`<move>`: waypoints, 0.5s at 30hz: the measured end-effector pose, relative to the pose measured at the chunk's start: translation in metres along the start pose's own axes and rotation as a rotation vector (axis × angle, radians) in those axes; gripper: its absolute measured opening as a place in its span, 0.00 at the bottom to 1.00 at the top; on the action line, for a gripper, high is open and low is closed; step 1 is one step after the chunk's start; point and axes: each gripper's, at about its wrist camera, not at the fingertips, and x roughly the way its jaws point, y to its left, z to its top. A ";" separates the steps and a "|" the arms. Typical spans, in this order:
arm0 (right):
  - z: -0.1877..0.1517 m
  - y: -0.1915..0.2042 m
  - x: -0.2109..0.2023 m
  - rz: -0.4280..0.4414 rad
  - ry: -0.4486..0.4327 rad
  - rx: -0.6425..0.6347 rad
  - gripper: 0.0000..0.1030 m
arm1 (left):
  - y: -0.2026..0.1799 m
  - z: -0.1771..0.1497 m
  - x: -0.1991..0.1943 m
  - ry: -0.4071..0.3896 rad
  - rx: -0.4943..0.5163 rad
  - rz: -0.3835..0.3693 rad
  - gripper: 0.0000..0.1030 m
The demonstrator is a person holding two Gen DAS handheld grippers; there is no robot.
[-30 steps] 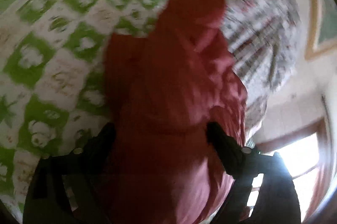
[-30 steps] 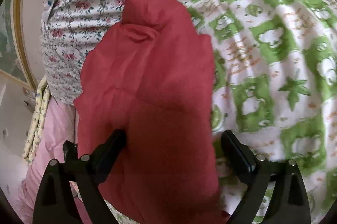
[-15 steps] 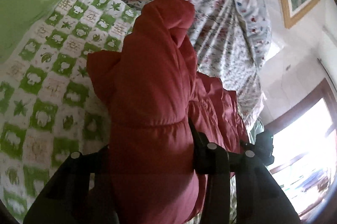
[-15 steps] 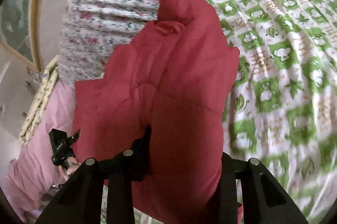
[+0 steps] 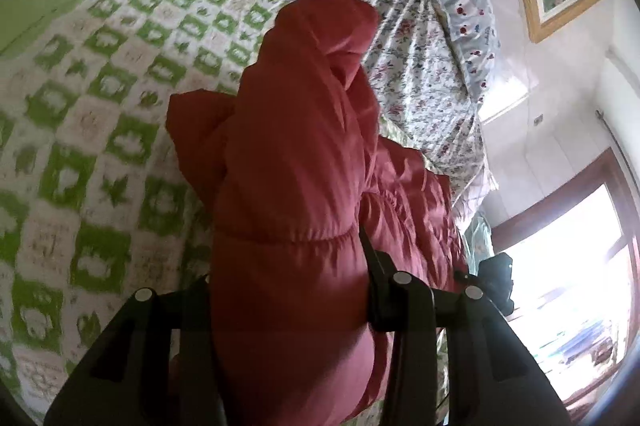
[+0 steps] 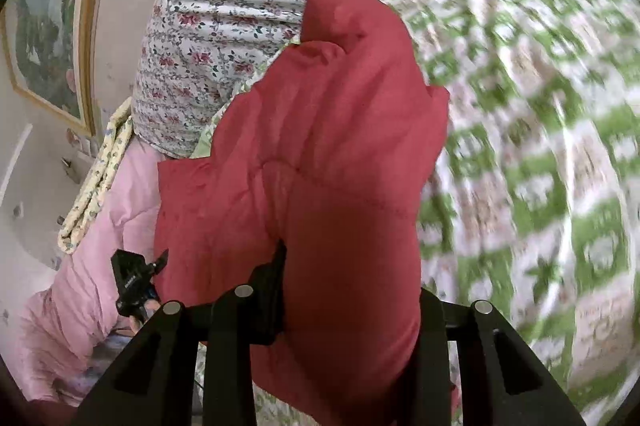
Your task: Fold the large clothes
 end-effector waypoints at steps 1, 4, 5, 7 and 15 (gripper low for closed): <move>-0.001 -0.003 0.000 0.002 -0.004 0.006 0.34 | 0.004 -0.003 0.001 -0.002 -0.010 0.007 0.38; -0.003 -0.010 0.005 -0.002 -0.024 0.016 0.36 | 0.019 -0.009 0.008 -0.004 -0.053 0.044 0.39; -0.003 -0.013 0.006 0.003 -0.029 0.023 0.38 | 0.023 -0.011 0.010 -0.003 -0.060 0.055 0.39; -0.004 -0.020 0.010 0.011 -0.037 0.040 0.40 | 0.027 -0.012 0.013 -0.007 -0.062 0.081 0.41; -0.012 -0.040 0.015 0.025 -0.076 0.099 0.49 | 0.008 -0.008 0.027 -0.034 0.062 0.244 0.49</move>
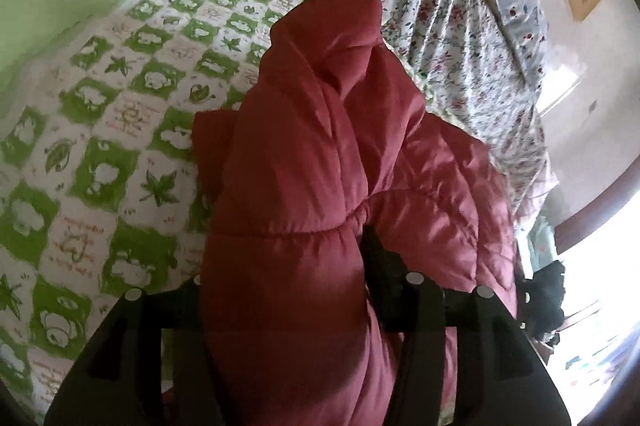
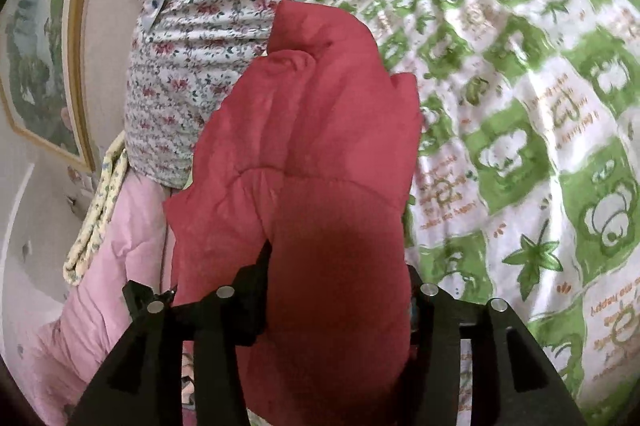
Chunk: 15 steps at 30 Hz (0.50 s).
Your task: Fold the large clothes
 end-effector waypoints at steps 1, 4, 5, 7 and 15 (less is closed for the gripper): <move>0.000 -0.001 0.001 -0.002 -0.001 0.007 0.50 | 0.001 0.001 0.002 0.001 -0.002 0.004 0.50; 0.001 0.003 0.003 -0.036 -0.006 -0.003 0.54 | 0.001 0.000 0.002 -0.007 0.000 0.039 0.56; 0.001 0.004 0.004 -0.054 -0.010 -0.007 0.57 | 0.000 0.000 0.001 -0.012 0.003 0.051 0.58; 0.001 0.006 0.004 -0.085 -0.014 -0.013 0.63 | -0.005 -0.001 -0.004 -0.028 0.014 0.091 0.62; 0.001 0.013 0.003 -0.149 -0.035 -0.030 0.71 | -0.027 0.002 -0.051 -0.210 0.042 0.364 0.71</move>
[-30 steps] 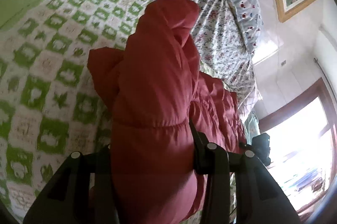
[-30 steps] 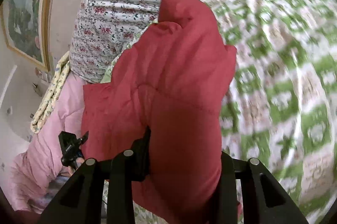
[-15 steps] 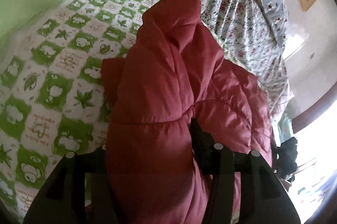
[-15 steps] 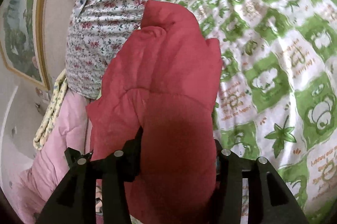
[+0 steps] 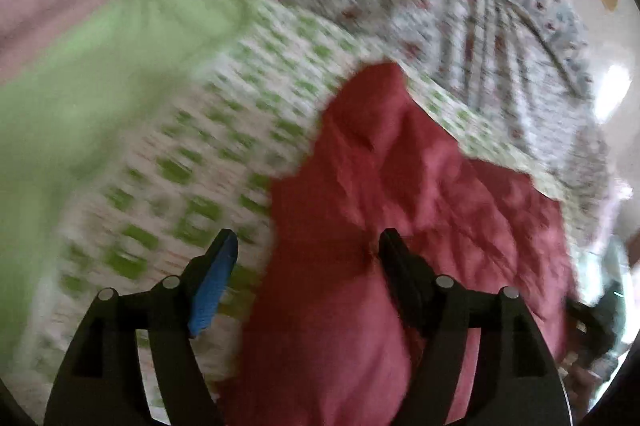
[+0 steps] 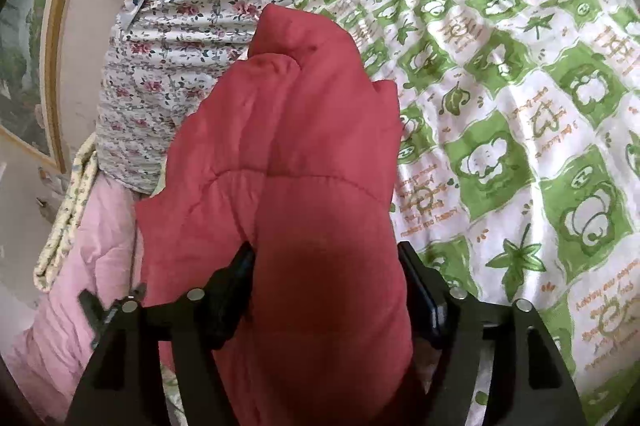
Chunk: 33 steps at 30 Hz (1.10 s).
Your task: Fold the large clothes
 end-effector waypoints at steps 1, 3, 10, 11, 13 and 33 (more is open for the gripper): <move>0.000 0.000 -0.001 -0.003 -0.002 0.002 0.73 | 0.002 0.003 -0.004 -0.012 -0.004 0.009 0.71; 0.001 -0.001 -0.003 -0.008 -0.002 -0.001 0.74 | 0.008 0.009 -0.015 -0.022 -0.026 -0.041 0.71; -0.001 0.001 -0.012 -0.028 -0.012 0.006 0.75 | -0.026 -0.008 -0.039 -0.009 0.073 -0.129 0.71; -0.001 0.002 -0.015 -0.034 -0.014 0.006 0.75 | -0.033 -0.013 -0.039 0.001 0.090 -0.140 0.71; -0.002 0.007 -0.024 -0.060 -0.036 -0.004 0.75 | -0.048 -0.024 -0.040 0.022 0.124 -0.168 0.71; -0.060 0.141 -0.037 -0.245 -0.200 -0.541 0.75 | -0.112 -0.070 -0.027 0.114 0.354 -0.167 0.71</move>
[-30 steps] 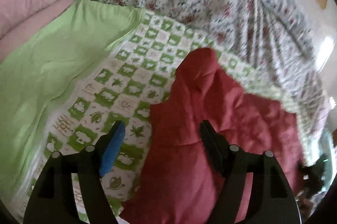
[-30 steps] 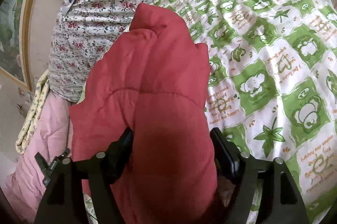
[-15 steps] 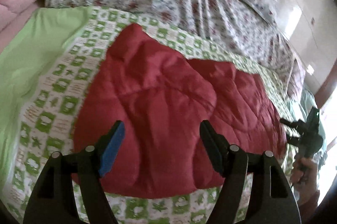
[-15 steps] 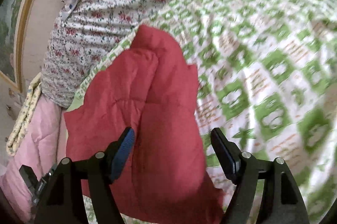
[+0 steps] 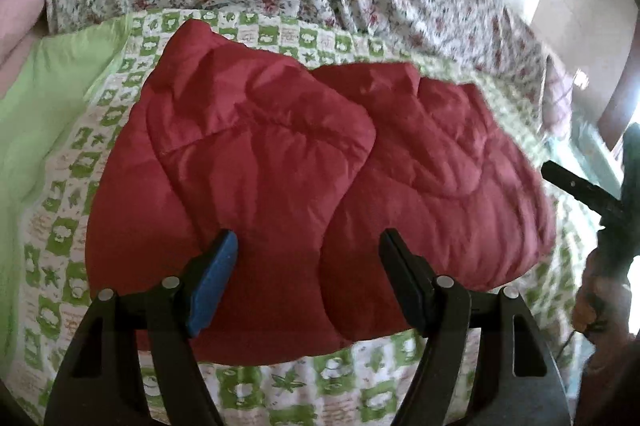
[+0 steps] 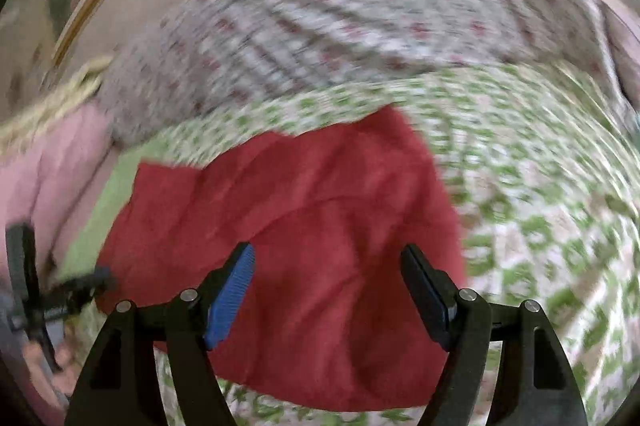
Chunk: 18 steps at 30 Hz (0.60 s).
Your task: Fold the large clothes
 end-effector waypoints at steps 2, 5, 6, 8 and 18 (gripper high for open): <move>-0.004 0.021 0.017 -0.011 0.034 -0.073 0.75 | -0.003 -0.001 0.006 -0.003 0.022 0.033 0.71; -0.008 0.037 0.043 -0.045 0.082 -0.145 0.75 | -0.005 0.000 0.019 -0.004 0.043 0.069 0.73; -0.009 0.037 0.054 -0.073 0.107 -0.156 0.75 | -0.004 0.002 0.022 -0.004 0.045 0.075 0.74; -0.007 0.030 0.068 -0.100 0.124 -0.131 0.76 | -0.001 0.006 0.033 -0.001 0.030 0.091 0.80; 0.031 -0.017 0.108 -0.166 0.177 -0.014 0.79 | 0.010 0.041 0.072 0.014 -0.005 0.135 0.85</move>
